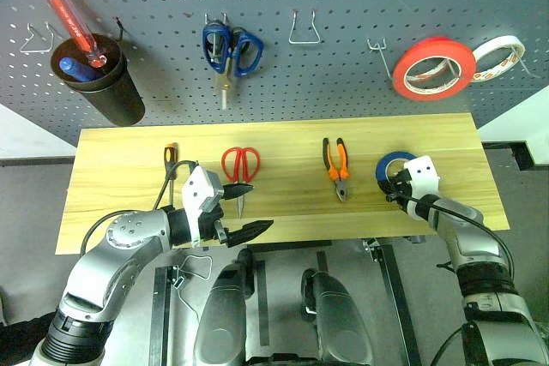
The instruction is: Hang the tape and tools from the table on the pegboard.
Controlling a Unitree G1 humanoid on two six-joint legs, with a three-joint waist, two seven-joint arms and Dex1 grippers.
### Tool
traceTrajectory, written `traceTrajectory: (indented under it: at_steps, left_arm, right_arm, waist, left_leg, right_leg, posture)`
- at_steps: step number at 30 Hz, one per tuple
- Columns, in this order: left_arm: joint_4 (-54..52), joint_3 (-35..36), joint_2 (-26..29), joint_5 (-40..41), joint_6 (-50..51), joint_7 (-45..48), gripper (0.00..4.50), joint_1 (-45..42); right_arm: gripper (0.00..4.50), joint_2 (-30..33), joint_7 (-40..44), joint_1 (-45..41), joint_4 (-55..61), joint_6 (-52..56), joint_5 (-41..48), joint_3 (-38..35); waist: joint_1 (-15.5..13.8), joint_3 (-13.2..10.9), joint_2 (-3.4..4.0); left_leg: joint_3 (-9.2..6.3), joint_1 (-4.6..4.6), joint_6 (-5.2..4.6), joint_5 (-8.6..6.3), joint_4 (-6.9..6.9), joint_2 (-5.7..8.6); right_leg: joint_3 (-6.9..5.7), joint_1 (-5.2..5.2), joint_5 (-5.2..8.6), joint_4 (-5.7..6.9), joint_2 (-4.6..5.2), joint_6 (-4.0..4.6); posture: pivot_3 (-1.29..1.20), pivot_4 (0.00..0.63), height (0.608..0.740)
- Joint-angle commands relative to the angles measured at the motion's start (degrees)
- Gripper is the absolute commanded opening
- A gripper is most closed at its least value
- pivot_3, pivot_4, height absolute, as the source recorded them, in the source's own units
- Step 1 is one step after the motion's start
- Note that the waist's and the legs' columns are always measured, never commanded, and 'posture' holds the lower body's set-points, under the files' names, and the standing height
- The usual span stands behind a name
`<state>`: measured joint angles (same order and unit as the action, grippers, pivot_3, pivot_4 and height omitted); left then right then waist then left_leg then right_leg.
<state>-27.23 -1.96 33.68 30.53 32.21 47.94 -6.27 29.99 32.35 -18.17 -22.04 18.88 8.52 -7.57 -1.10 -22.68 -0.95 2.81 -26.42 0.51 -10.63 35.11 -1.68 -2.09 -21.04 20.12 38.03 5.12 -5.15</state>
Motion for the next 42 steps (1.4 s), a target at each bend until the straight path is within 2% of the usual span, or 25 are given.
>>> traceTrajectory:
  at_steps: [1, 6, 11, 17, 23, 30, 37, 42]
  left_arm:
    - [-0.5, -0.61, -0.73, 0.84, -1.25, 0.73, 4.5, -1.68]
    - [2.49, -0.72, -2.61, 1.18, -2.49, 1.74, 4.5, -7.23]
    - [8.71, -1.58, -4.76, -0.38, -6.42, 3.73, 4.5, -12.28]
    - [14.61, -1.91, -7.66, -1.82, -11.43, 5.28, 4.5, -16.6]
    - [19.05, -1.24, -10.55, -3.0, -15.79, 5.26, 4.5, -19.36]
    - [20.4, -0.04, -11.44, -2.56, -17.66, 5.19, 4.5, -19.32]
    - [19.8, 0.0, -12.05, -3.07, -18.81, 3.86, 4.5, -19.08]
    - [18.98, 0.79, -11.2, -2.94, -18.79, 3.42, 4.5, -18.08]
  right_arm:
    - [0.69, -0.53, -0.89, 6.54, 11.94, 3.2, 3.51, -3.34]
    - [0.69, -1.19, -3.89, 22.46, 41.07, 12.62, 10.29, -10.22]
    - [0.69, -2.89, -8.12, 30.96, 55.91, 17.82, 14.09, -16.88]
    - [0.69, -5.45, -13.4, 31.74, 66.2, 19.23, 16.12, -18.9]
    - [0.69, -7.58, -18.27, 24.8, 71.94, 14.9, 12.72, -13.01]
    - [0.69, -7.68, -20.74, 16.96, 74.17, 13.93, 13.98, -12.34]
    - [0.69, -8.81, -19.51, 12.67, 66.57, 7.7, 10.88, -7.0]
    - [0.69, -8.86, -18.16, 10.88, 60.39, 3.1, 9.73, -6.02]
  waist:
    - [-0.52, 0.0, 0.02]
    - [-1.36, 0.05, 0.2]
    - [-1.29, 0.26, 0.24]
    - [-1.14, 0.94, 0.28]
    - [-0.95, 2.54, 0.22]
    - [-1.03, 3.25, 0.13]
    - [-0.9, 4.01, 0.05]
    - [-0.95, 4.2, 0.05]
  left_leg:
    - [0.0, -0.05, 0.01, 0.01, -0.01, 0.01]
    - [0.0, -0.26, 0.35, 0.21, -0.05, 0.02]
    - [-0.01, -0.22, 0.51, 0.28, -0.03, 0.04]
    - [-0.02, -0.22, 0.7, 0.41, -0.07, 0.02]
    - [0.0, -0.2, 0.75, 0.46, -0.03, 0.03]
    - [-0.03, -0.19, 0.75, 0.48, 0.02, 0.04]
    - [-0.04, -0.14, 0.74, 0.5, 0.1, 0.02]
    - [-0.04, -0.06, 0.71, 0.53, 0.2, 0.02]
  right_leg:
    - [-0.02, -0.05, 0.0, 0.01, 0.0, -0.01]
    - [-0.19, -0.31, 0.03, 0.07, 0.0, -0.07]
    - [-0.25, -0.26, -0.01, 0.06, -0.02, -0.18]
    - [-0.28, -0.34, -0.01, 0.13, -0.13, -0.18]
    - [-0.31, -0.33, -0.01, 0.17, -0.22, -0.18]
    - [-0.33, -0.26, -0.02, 0.2, -0.25, -0.18]
    - [-0.34, -0.24, -0.02, 0.33, -0.3, -0.17]
    - [-0.34, -0.16, -0.02, 0.48, -0.31, -0.17]
  posture:
    - [0.08, 0.409, 0.714]
    - [0.06, 0.359, 0.714]
    - [0.04, 0.308, 0.714]
    - [0.02, 0.267, 0.714]
    - [0.01, 0.245, 0.714]
    - [0.01, 0.234, 0.714]
    - [0.03, 0.231, 0.714]
    - [0.04, 0.235, 0.714]
